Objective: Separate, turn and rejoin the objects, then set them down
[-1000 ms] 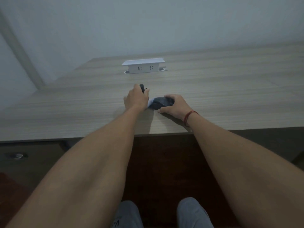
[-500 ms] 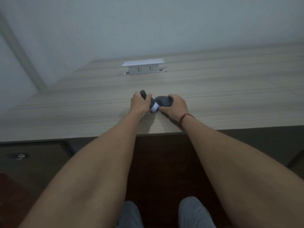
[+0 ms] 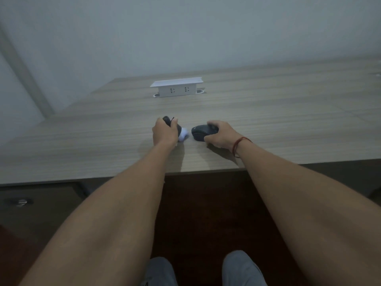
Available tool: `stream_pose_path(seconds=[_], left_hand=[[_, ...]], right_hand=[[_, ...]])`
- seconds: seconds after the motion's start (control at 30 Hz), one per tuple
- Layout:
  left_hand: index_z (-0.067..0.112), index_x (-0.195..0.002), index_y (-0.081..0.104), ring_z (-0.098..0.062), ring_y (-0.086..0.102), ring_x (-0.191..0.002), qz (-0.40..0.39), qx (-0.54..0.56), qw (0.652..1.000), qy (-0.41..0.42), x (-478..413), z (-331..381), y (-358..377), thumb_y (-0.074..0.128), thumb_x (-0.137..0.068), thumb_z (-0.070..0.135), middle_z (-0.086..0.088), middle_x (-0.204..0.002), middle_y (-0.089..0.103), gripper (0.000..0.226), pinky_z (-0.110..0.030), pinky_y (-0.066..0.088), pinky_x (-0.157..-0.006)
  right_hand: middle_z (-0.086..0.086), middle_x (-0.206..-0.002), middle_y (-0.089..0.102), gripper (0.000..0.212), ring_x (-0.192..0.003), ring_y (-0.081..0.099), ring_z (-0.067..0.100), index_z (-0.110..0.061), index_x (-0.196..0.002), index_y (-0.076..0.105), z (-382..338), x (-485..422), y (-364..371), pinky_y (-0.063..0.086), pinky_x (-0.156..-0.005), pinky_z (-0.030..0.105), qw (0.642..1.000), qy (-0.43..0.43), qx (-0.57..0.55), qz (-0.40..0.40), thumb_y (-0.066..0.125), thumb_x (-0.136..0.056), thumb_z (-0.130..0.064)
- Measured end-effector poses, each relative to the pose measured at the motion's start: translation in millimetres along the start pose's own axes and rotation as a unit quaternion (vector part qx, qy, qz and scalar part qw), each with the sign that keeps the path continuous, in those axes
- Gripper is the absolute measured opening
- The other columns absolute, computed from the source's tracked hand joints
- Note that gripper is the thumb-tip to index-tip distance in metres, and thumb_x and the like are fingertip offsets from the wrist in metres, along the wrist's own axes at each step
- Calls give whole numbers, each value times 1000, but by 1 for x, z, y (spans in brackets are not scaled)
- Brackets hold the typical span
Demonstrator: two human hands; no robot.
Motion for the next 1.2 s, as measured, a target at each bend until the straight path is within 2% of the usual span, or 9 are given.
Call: stream_pose_path(seconds=[0.07, 0.13, 0.2, 0.23, 0.3, 0.47, 0.63, 0.93, 1.2], left_hand=[[0, -123, 52, -35, 58, -113, 2, 2, 1000, 1, -2, 1, -2, 53, -95, 37, -20, -127, 57, 47, -38, 46, -91], [1, -123, 52, -35, 58, -113, -4, 3, 1000, 3, -5, 1, -2, 53, -95, 38, -20, -126, 58, 47, -38, 46, -90], [2, -122, 52, -33, 58, -111, -9, 5, 1000, 8, -5, 2, -2, 52, -95, 39, -19, -124, 59, 46, -38, 46, -88], [2, -122, 52, -33, 59, -111, -11, 8, 1000, 9, -5, 2, -2, 52, -95, 40, -18, -124, 58, 46, -38, 46, -87], [2, -121, 52, -32, 58, -110, -19, 15, 1000, 10, -5, 0, 0, 52, -95, 40, -17, -124, 58, 46, -37, 46, -86], [1, -118, 54, -32, 59, -108, -24, 29, 999, 11, -9, -7, 1, 54, -94, 41, -18, -121, 60, 46, -37, 47, -87], [1, -119, 52, -33, 57, -111, -12, 55, 998, 12, -10, -3, 3, 53, -95, 40, -18, -122, 58, 46, -37, 46, -91], [2, -118, 54, -30, 58, -111, -15, 57, 998, 15, -6, -6, 11, 52, -96, 38, -16, -120, 60, 42, -34, 44, -90], [4, -121, 53, -30, 59, -110, -26, 47, 999, 10, -8, -8, 8, 52, -96, 39, -15, -121, 60, 44, -38, 47, -92]], right_hand=[[17, -139, 47, 65, -98, 51, 22, -8, -145, 39, 2, 0, -5, 39, -37, 7, 999, 20, -28, 11, 62, -85, -2], [14, -137, 46, 64, -101, 49, 21, -8, -146, 37, 8, -1, -8, 38, -35, 5, 997, 34, -61, 23, 59, -87, -4], [8, -128, 44, 66, -106, 47, 19, -9, -145, 37, 9, -1, -7, 44, -46, 3, 997, 43, -66, 12, 65, -86, -11], [6, -128, 46, 69, -111, 49, 20, -10, -143, 39, 9, -3, -5, 50, -63, 6, 999, 36, -27, 12, 71, -82, -17], [8, -132, 51, 73, -117, 51, 24, -13, -138, 44, 8, -8, -5, 50, -94, 27, 997, 18, 71, -2, 78, -75, -26], [7, -124, 48, 57, -94, 54, 23, -20, -138, 48, -9, -15, -18, 51, -68, 27, 995, 29, 73, -66, 53, -85, 3], [14, -147, 43, 60, -131, 45, 30, -12, -143, 44, -1, -16, -16, 45, -91, 26, 999, 14, 52, -2, 40, -87, 10], [12, -140, 50, 57, -130, 46, 28, -13, -125, 60, -4, -23, -4, 38, -100, 26, 997, -18, 73, -35, 41, -82, 19], [13, -139, 53, 53, -125, 52, 29, -18, -136, 49, 14, -20, 8, 43, -106, 44, 986, 43, -31, 160, 45, -88, 4]])
Point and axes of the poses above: each hand's wrist, its own x-axis away from the middle knuckle, its own y-axis out of the palm, z = x × y, the point moved 2 cm from there along -x, towards the middle knuckle
